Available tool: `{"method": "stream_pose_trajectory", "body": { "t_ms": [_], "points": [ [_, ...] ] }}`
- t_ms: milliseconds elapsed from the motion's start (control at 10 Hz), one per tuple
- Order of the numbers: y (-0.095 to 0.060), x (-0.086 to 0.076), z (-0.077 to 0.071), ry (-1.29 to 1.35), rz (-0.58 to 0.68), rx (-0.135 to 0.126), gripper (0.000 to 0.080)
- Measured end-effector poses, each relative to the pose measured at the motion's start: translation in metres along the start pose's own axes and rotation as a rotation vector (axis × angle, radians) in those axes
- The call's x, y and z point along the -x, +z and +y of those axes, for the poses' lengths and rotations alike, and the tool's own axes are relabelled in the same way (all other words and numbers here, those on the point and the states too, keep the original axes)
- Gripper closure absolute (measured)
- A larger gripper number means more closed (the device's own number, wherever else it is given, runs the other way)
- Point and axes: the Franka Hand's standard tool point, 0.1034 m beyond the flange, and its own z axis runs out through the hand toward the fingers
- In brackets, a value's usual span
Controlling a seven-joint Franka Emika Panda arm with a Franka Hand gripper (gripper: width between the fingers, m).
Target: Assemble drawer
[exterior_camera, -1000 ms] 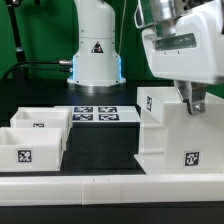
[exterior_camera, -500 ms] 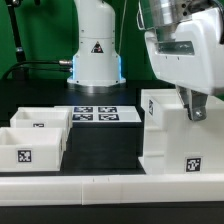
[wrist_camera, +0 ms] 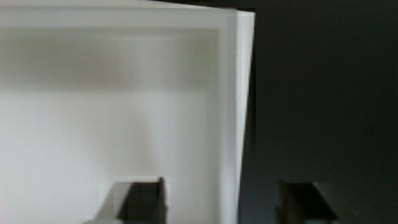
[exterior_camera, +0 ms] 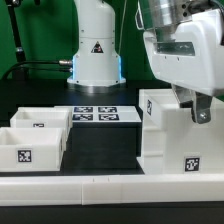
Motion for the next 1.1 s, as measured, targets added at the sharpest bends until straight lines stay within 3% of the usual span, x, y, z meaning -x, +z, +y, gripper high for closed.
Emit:
{"method": "stream_pose_trajectory", "body": {
  "t_ms": [100, 200, 300, 400, 600, 900, 1100],
  "points": [
    [0.000, 0.000, 0.000, -0.001, 0.000, 0.000, 0.0400],
    [0.000, 0.001, 0.000, -0.002, 0.000, 0.000, 0.0217],
    [0.000, 0.001, 0.000, -0.002, 0.000, 0.000, 0.0170],
    [-0.001, 0.002, 0.001, -0.032, 0.000, -0.004, 0.0170],
    [-0.020, 0.007, 0.014, -0.210, -0.015, -0.013, 0.0153],
    [-0.046, 0.006, 0.048, -0.331, -0.012, -0.020, 0.0150],
    [-0.042, 0.007, 0.047, -0.351, -0.013, -0.017, 0.0150]
  ]
}}
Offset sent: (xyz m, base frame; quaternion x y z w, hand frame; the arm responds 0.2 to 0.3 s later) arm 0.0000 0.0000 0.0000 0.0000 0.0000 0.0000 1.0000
